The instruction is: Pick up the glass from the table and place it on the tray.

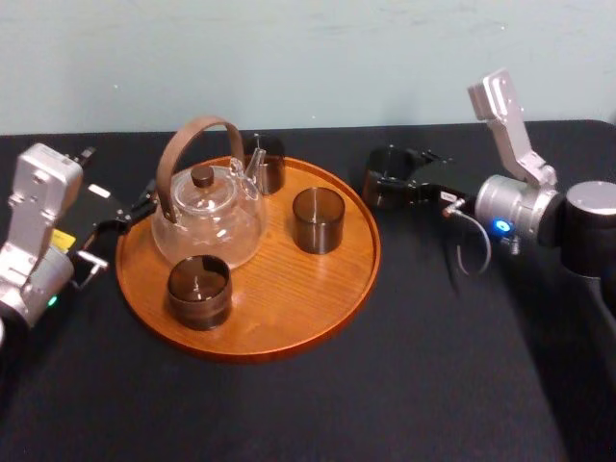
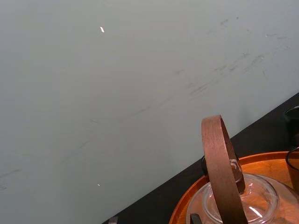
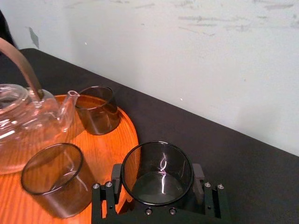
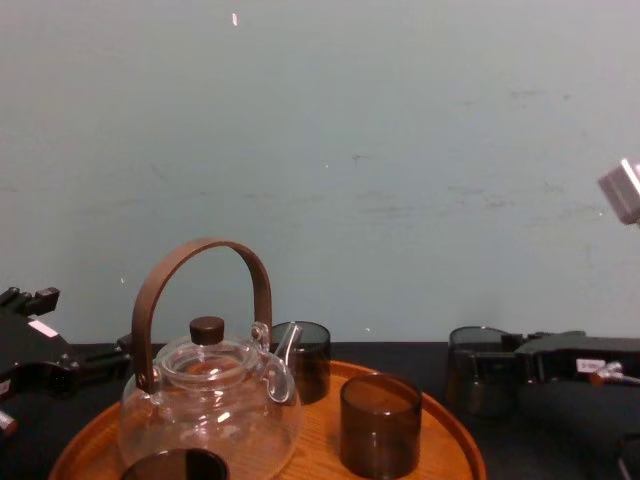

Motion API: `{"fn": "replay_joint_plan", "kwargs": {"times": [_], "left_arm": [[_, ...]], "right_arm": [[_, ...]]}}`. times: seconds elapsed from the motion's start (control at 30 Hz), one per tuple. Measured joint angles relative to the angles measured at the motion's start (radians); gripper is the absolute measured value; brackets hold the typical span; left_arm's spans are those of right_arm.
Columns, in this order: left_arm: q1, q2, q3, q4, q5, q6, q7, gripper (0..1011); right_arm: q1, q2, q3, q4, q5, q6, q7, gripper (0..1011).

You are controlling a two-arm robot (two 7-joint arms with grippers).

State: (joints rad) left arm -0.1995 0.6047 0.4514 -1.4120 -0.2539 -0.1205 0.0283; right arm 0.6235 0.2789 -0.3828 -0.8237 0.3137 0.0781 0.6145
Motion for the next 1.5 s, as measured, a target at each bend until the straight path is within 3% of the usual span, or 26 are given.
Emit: {"fn": "replay_joint_plan", "kwargs": {"times": [0.1,0.13,0.2,0.47,0.83,1.07,1.5], "left_arm": [[0.0,0.0,0.0,0.0,0.0,0.0,0.0,1002],[0.0,0.0,0.0,0.0,0.0,0.0,0.0,1001],[0.0,0.0,0.0,0.0,0.0,0.0,0.0,1001],[0.0,0.0,0.0,0.0,0.0,0.0,0.0,1001],[0.0,0.0,0.0,0.0,0.0,0.0,0.0,1001],[0.0,0.0,0.0,0.0,0.0,0.0,0.0,1001],[0.0,0.0,0.0,0.0,0.0,0.0,0.0,1002]], "right_arm": [[-0.039,0.026,0.005,-0.072,0.015,0.021,-0.006,903],[-0.108,0.075,0.01,-0.192,0.037,0.049,-0.017,903],[-0.141,0.102,0.011,-0.247,0.048,0.058,-0.017,903],[-0.218,0.18,0.007,-0.371,0.075,0.06,0.01,903],[-0.298,0.266,-0.007,-0.499,0.107,0.058,0.036,903],[-0.324,0.298,-0.032,-0.561,0.117,0.049,0.052,903],[-0.343,0.317,-0.089,-0.643,0.131,0.041,0.066,903]]}}
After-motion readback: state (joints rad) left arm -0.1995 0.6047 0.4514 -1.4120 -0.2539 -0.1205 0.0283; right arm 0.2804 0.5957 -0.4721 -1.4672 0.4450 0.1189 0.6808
